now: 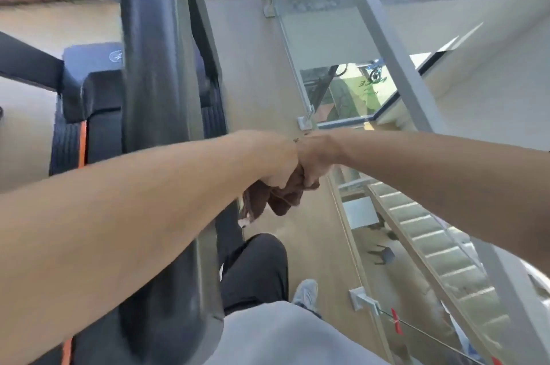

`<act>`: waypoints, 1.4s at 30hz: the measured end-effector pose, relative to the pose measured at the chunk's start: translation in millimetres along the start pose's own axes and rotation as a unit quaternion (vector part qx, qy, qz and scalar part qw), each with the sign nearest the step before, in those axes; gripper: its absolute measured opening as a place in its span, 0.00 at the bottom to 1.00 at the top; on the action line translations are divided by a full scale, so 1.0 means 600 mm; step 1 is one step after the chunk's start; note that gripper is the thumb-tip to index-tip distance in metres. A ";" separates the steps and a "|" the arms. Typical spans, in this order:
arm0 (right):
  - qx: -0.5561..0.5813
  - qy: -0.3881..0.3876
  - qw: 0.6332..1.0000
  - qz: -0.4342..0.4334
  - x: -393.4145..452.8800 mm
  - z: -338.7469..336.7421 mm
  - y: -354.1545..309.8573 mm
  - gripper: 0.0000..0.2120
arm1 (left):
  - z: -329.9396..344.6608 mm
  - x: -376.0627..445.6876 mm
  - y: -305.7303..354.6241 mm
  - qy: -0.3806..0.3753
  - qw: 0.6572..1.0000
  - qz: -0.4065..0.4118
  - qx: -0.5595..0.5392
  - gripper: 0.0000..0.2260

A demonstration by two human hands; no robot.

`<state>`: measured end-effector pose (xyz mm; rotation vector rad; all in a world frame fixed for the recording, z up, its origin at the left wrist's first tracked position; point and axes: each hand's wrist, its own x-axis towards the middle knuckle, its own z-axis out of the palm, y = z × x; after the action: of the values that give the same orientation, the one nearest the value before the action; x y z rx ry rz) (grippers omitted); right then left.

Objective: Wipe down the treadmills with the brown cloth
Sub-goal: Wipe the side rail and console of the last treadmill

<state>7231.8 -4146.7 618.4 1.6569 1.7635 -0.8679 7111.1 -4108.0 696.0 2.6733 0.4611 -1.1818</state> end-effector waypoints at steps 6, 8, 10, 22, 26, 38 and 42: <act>0.181 0.151 0.971 -0.048 -0.008 0.072 0.009 0.12 | -0.011 -0.010 -0.039 0.003 0.996 -0.087 0.036 0.16; 0.208 0.183 0.961 -0.021 -0.035 0.082 0.040 0.12 | -0.011 -0.011 -0.048 0.020 0.995 -0.100 -0.014 0.14; 0.232 0.200 0.952 0.009 -0.056 0.088 0.085 0.11 | -0.013 -0.007 -0.052 0.041 0.989 -0.110 -0.085 0.13; 0.230 0.161 0.959 0.023 0.038 -0.062 0.290 0.14 | -0.115 0.124 -0.205 0.174 0.951 -0.161 -0.199 0.11; 0.174 0.142 0.972 0.074 0.134 -0.153 0.355 0.17 | -0.175 0.209 -0.282 0.220 0.945 -0.181 -0.159 0.15; 0.259 0.179 0.946 0.081 0.273 -0.391 0.566 0.21 | -0.329 0.344 -0.454 0.189 0.905 -0.242 -0.295 0.21; 0.261 0.182 0.946 0.059 0.307 -0.472 0.667 0.17 | -0.400 0.442 -0.500 0.175 0.902 -0.238 -0.315 0.20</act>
<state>7625.2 -3800.7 623.8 2.3714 1.7322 -1.0928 7338.9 -3703.6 646.8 2.2259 1.3541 -0.4766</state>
